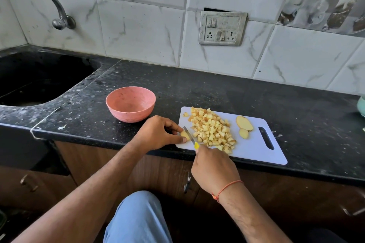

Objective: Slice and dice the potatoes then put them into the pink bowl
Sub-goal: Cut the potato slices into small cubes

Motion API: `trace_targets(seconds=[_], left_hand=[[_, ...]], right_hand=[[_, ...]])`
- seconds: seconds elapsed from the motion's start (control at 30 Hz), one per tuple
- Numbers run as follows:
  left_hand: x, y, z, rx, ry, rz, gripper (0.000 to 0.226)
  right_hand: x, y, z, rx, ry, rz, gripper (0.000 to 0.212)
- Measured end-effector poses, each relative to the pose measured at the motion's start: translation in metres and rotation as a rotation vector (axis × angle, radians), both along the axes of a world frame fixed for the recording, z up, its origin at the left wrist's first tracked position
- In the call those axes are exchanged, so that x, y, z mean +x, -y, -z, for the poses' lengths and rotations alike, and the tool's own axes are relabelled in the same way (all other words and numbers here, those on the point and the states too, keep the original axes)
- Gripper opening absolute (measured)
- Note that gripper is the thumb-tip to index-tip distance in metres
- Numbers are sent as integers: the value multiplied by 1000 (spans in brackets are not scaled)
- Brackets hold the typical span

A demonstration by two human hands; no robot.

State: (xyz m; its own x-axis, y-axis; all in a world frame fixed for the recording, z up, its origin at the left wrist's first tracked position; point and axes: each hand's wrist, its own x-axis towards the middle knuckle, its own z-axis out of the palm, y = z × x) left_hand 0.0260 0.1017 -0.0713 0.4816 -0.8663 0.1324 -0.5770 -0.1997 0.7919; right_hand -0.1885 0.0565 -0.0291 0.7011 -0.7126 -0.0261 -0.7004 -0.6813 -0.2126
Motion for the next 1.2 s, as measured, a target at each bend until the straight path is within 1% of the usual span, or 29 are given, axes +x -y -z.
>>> trace_targets(seconds=[0.07, 0.33, 0.47, 0.6, 0.77, 0.97, 1.2], left_hand=[[-1, 1, 0, 4, -16, -8, 31], [-2, -1, -2, 14, -24, 0, 30], [-2, -2, -3, 15, -26, 12, 30], [-2, -2, -3, 8, -34, 18, 33], [-2, -3, -1, -7, -49, 2, 32], [-2, -2, 0, -6, -42, -1, 35], [0, -1, 3, -7, -29, 8, 34]], right_hand=[[-3, 0, -1, 29, -18, -13, 13], [-35, -13, 1, 14, -54, -26, 21], [-41, -13, -2, -5, -35, -8, 26], [-40, -16, -5, -33, 26, -4, 31], [-25, -11, 1, -31, 39, 1, 25], [-16, -8, 6, -26, 22, 12, 25], [-8, -1, 1, 43, -18, -24, 21]])
